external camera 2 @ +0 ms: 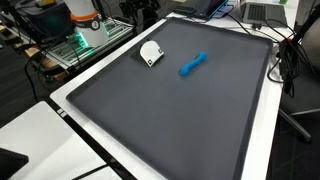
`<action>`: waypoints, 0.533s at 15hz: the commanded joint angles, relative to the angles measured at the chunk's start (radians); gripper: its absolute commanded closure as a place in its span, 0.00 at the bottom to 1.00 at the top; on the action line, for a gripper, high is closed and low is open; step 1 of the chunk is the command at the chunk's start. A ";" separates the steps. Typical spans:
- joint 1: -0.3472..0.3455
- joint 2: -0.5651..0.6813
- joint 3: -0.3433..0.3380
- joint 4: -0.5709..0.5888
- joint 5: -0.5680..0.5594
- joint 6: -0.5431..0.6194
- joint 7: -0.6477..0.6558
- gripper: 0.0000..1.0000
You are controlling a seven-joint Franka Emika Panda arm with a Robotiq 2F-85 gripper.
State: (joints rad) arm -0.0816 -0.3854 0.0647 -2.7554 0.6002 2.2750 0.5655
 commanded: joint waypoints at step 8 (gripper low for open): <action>0.042 0.202 -0.005 0.004 0.139 0.178 0.041 0.00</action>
State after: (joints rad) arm -0.0550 -0.2181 0.0642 -2.7532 0.7300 2.4179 0.5847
